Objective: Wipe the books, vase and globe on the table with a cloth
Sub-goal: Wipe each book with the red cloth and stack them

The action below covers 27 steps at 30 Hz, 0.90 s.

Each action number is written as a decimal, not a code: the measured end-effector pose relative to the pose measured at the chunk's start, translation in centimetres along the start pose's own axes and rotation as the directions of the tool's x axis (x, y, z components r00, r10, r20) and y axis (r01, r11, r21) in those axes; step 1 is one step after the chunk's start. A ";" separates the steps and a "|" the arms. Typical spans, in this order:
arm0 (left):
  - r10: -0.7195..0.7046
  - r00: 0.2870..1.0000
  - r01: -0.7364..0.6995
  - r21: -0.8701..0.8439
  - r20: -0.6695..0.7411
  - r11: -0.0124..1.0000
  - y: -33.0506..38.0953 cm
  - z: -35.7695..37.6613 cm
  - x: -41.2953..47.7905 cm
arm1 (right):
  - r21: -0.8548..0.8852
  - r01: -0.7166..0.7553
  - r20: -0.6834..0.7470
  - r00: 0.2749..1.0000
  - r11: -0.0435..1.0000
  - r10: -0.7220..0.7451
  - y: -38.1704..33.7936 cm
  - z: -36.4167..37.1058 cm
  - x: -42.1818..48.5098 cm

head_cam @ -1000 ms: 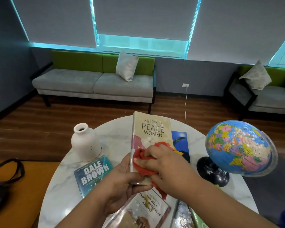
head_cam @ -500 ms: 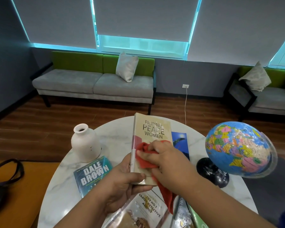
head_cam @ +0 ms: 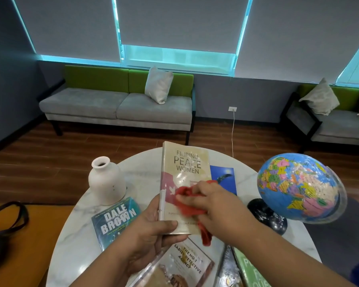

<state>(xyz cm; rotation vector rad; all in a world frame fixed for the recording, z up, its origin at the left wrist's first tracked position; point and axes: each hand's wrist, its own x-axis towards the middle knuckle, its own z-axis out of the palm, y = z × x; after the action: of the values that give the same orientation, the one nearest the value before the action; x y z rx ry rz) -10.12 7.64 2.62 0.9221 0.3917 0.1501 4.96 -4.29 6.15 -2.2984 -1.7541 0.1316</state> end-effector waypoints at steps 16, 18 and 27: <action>0.052 0.978 -0.059 -0.031 -0.204 0.998 1.1 1.9 0.3 | -0.047 -0.097 -0.099 0.991 0.994 0.092 -0.8 0.2 0.1; 0.076 0.979 -0.082 -0.025 -0.190 0.996 0.9 2.1 0.3 | -0.075 0.051 -0.066 0.996 0.996 -0.056 -2.8 1.1 -0.3; 0.145 0.985 -0.150 -0.047 -0.099 0.988 2.7 0.8 0.3 | -0.119 0.181 -0.138 0.971 0.976 -0.197 -2.4 0.0 -1.2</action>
<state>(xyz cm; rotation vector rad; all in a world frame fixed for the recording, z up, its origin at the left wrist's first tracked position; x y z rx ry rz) -9.43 8.74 5.10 0.8919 0.4053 0.3398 2.36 -4.86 6.61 -2.1325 -1.9309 -0.1674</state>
